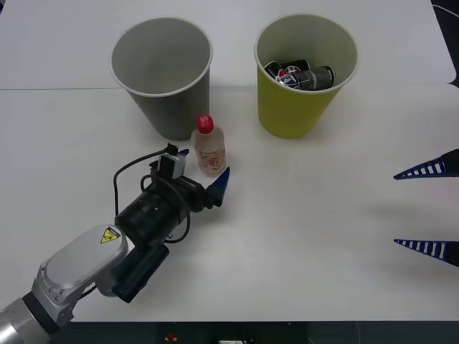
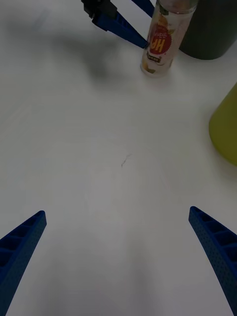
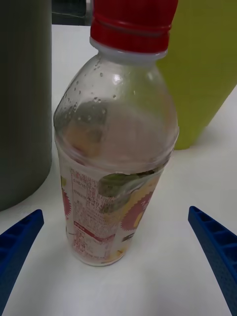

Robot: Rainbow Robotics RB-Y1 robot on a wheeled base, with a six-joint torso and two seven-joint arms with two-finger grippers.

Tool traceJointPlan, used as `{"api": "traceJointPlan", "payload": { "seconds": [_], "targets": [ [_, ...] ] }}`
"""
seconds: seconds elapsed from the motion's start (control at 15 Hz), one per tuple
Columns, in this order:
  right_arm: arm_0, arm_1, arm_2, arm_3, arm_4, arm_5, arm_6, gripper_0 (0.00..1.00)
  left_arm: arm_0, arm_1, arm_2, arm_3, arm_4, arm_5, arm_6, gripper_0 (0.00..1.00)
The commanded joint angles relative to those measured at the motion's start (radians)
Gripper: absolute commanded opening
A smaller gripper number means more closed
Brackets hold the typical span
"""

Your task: Put the can into the green bin and the plastic bottle into the gray bin

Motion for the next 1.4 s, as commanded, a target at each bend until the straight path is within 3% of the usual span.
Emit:
{"api": "traceJointPlan", "payload": {
  "seconds": [0.07, 0.33, 0.73, 0.8, 0.87, 1.4],
  "targets": [
    [0.0, 0.0, 0.0, 0.0, 0.0, 0.0, 0.0, 1.0, -0.034, -0.036, -0.001, 0.046, -0.037, 0.02, 0.008, 1.0],
    [0.0, 0.0, 0.0, 0.0, 0.0, 0.0, 0.0, 1.0, -0.089, -0.093, 0.001, 0.135, -0.107, 0.046, 0.031, 1.0],
    [0.0, 0.0, 0.0, 0.0, 0.0, 0.0, 0.0, 1.0, -0.109, -0.119, 0.001, 0.16, -0.137, 0.051, 0.06, 1.0],
    [0.0, 0.0, 0.0, 0.0, 0.0, 0.0, 0.0, 1.0, -0.109, -0.12, 0.001, 0.16, -0.146, 0.051, 0.065, 0.43],
    [0.0, 0.0, 0.0, 0.0, 0.0, 0.0, 0.0, 1.0, -0.109, -0.12, 0.001, 0.16, -0.152, 0.051, 0.07, 0.0],
    [0.0, 0.0, 0.0, 0.0, 0.0, 0.0, 0.0, 1.0, -0.108, -0.107, 0.001, 0.16, -0.199, -0.004, 0.09, 0.0]
  ]
}}
